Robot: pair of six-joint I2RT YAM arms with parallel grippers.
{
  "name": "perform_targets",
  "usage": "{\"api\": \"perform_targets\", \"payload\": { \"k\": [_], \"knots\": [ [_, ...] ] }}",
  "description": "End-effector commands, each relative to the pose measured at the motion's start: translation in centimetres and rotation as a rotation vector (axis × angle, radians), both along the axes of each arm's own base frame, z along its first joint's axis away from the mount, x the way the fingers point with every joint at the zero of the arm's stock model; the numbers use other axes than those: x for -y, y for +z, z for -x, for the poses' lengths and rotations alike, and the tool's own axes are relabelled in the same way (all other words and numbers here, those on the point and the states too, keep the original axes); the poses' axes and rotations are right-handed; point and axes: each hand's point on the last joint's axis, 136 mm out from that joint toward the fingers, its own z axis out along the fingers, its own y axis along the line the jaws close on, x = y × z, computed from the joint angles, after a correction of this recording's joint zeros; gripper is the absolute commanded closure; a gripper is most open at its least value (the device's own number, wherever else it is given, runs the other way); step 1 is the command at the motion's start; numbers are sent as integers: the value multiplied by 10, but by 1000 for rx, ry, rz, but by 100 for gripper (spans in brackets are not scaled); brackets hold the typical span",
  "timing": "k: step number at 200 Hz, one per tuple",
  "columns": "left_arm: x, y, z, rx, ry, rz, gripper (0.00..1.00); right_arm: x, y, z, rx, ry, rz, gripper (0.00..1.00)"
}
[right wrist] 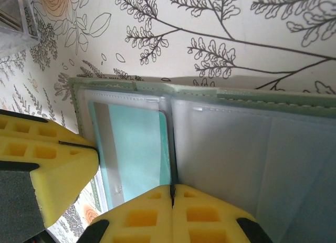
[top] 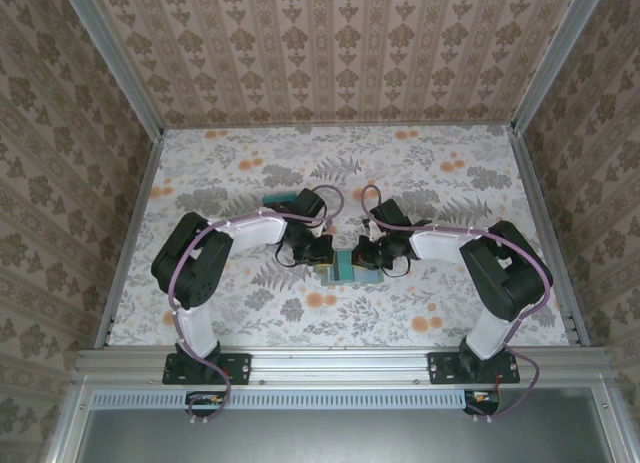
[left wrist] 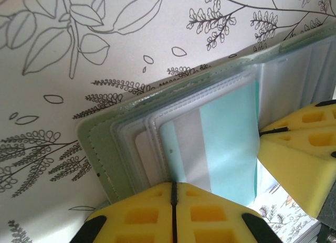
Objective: Take the credit cards out of the card holder
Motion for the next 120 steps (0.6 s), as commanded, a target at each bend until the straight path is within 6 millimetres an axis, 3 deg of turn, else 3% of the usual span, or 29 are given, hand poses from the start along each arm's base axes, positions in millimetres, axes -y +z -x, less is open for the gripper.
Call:
{"api": "perform_targets", "payload": {
  "k": [1, 54, 87, 120],
  "knots": [
    [-16, -18, 6, -34, -6, -79, 92, 5, 0, 4, -15, -2, 9, 100],
    [-21, -21, 9, -40, -9, -87, 92, 22, 6, 1, 3, -44, 17, 100],
    [-20, -19, 9, -37, -10, -78, 92, 14, 8, -1, 5, -36, -19, 100],
    [-19, -17, 9, -31, -13, -71, 92, 4, 11, 0, 16, -19, -29, 93]
  ]
}}
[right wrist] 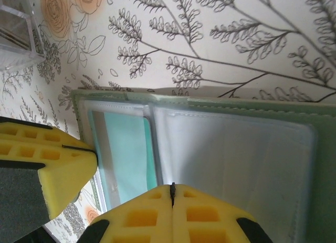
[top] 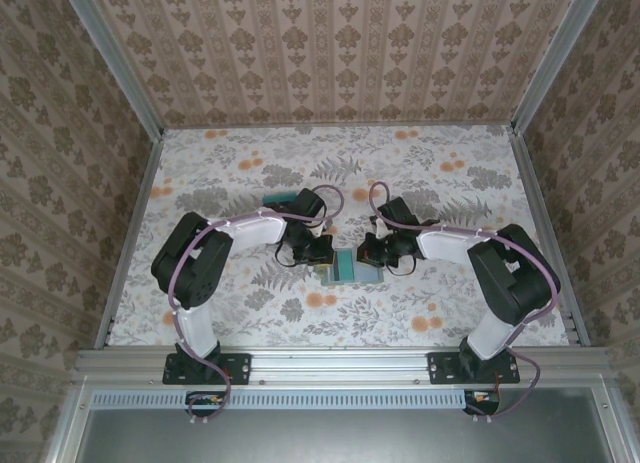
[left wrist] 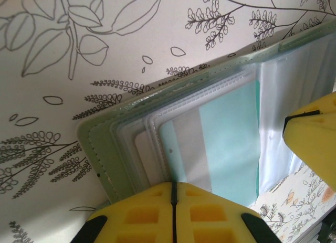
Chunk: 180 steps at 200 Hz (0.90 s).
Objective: Take the credit cards out of the card holder
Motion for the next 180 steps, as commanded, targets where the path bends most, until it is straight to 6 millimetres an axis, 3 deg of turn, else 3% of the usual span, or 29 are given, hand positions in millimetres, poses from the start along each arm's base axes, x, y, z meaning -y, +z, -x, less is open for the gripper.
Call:
{"api": "perform_targets", "payload": {
  "k": [1, 36, 84, 117, 154, 180],
  "knots": [
    [-18, -17, 10, -35, -5, -74, 92, -9, 5, 4, 0, 19, -23, 93],
    [-18, -18, 10, -36, -7, -73, 92, -13, -5, 7, -30, 31, -22, 86],
    [-18, -19, 12, -42, -6, -66, 92, -17, -16, 13, -60, 49, -12, 85],
    [-16, -19, 13, -41, -7, -65, 92, -21, -15, 13, -60, 49, -29, 82],
    [-12, -19, 13, -42, -18, -61, 93, -25, -12, 11, -59, 51, -59, 83],
    [-11, -19, 14, -42, -22, -65, 93, -23, -13, 12, -59, 50, -50, 90]
  ]
}}
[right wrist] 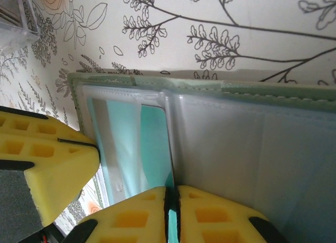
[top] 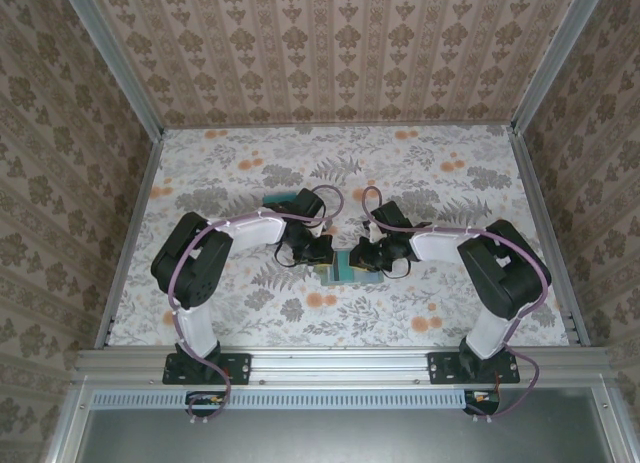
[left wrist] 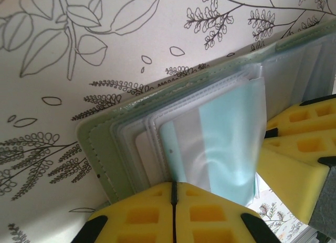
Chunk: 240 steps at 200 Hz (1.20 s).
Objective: Take the credit cards out of the card holder
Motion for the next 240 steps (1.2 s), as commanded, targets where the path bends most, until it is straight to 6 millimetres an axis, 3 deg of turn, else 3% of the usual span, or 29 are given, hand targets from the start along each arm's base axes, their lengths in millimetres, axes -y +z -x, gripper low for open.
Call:
{"api": "perform_targets", "payload": {
  "k": [1, 14, 93, 142, 213, 240],
  "knots": [
    [-13, -19, 13, -40, -17, -76, 93, -7, -3, 4, -15, 17, -15, 91],
    [-14, -19, 13, -39, -16, -79, 93, -5, -3, 5, -15, 18, -8, 100],
    [-22, -20, 12, -37, 1, -96, 93, 27, -3, 5, -3, -38, 42, 100],
    [-19, -18, 10, -37, 1, -88, 92, 21, 1, 3, 0, -27, 8, 100],
    [-11, 27, -3, 65, 4, -45, 86, 15, 8, -2, 25, -4, 6, 97],
    [-9, 26, 2, 62, -5, -47, 86, 14, 8, -2, 27, 3, 7, 97]
  ]
}}
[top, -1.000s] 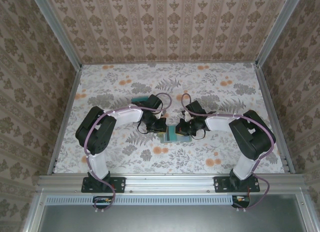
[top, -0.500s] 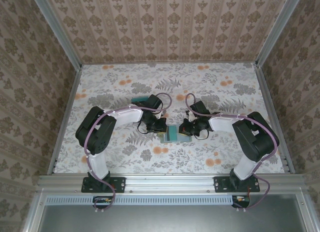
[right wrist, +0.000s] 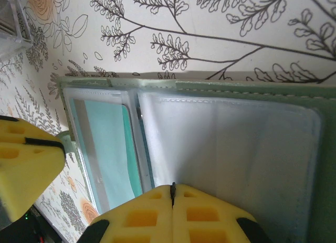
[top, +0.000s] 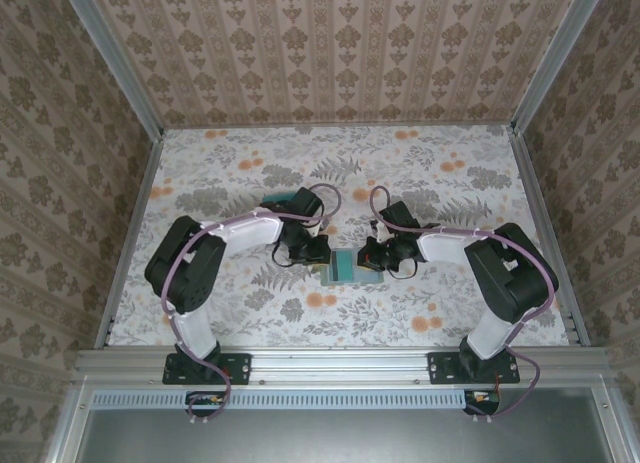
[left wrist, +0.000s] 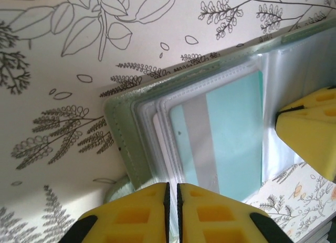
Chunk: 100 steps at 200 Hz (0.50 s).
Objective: Take the credit cards out of the card holder
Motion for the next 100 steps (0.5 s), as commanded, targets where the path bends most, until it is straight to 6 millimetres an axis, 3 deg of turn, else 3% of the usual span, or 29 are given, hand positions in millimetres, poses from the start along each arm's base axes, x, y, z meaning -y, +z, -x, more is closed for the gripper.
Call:
{"api": "perform_targets", "payload": {
  "k": [1, 23, 30, 100],
  "knots": [
    [2, 14, 1, 28, -15, -4, 86, -5, 7, -1, 16, 26, -1, 96],
    [5, 5, 3, 10, -24, -7, 94, -6, 6, 0, 14, 31, -1, 96],
    [6, 2, 4, 5, -27, -11, 100, -6, 6, 0, 14, 32, -2, 96],
    [11, -21, 7, -37, -44, -39, 100, -11, 8, 1, 18, 43, -13, 96]
  ]
}}
